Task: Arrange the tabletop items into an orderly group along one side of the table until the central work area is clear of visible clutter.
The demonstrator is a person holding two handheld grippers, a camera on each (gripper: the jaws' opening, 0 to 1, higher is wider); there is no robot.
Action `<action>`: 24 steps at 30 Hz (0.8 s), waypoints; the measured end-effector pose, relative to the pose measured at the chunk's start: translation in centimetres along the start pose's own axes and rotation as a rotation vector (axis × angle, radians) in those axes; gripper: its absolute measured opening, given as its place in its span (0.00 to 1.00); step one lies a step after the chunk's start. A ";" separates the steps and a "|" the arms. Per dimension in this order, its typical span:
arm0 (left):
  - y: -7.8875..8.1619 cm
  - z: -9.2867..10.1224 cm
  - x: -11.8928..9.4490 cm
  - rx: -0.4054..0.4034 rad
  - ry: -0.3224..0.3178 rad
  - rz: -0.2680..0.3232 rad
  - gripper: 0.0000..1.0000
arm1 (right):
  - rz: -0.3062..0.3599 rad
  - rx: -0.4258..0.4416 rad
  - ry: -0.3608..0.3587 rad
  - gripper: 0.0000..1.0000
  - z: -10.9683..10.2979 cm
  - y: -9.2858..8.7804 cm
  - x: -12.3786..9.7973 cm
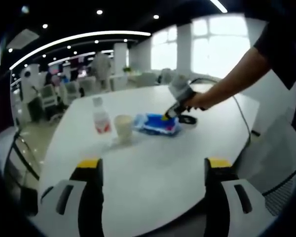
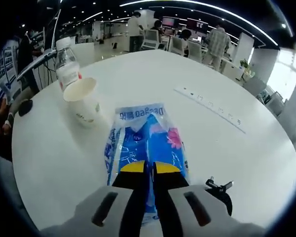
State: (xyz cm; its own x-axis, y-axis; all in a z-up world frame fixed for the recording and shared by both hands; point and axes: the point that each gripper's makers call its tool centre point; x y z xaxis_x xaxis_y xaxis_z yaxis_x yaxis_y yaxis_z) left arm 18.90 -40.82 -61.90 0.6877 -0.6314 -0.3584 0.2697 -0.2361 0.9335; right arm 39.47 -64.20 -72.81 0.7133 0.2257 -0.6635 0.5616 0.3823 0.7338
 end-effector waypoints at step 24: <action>-0.1 0.3 0.1 0.014 -0.012 -0.007 0.80 | 0.039 0.008 -0.033 0.00 1.5 1.0 -2.0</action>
State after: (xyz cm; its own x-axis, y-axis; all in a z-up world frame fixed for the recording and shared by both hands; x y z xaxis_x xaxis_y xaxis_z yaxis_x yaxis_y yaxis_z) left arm 18.74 -41.11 -62.02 0.6774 -0.6386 -0.3652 0.2654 -0.2509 0.9309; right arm 39.23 -65.66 -70.55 0.7485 0.2103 -0.6289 0.5360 0.3665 0.7605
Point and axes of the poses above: the point that each gripper's makers call its tool centre point, and the gripper's own axes: x roughly forward along the fingers, z roughly to its right, y roughly out of its top, and after that the axes turned 3 degrees about z, right-handed
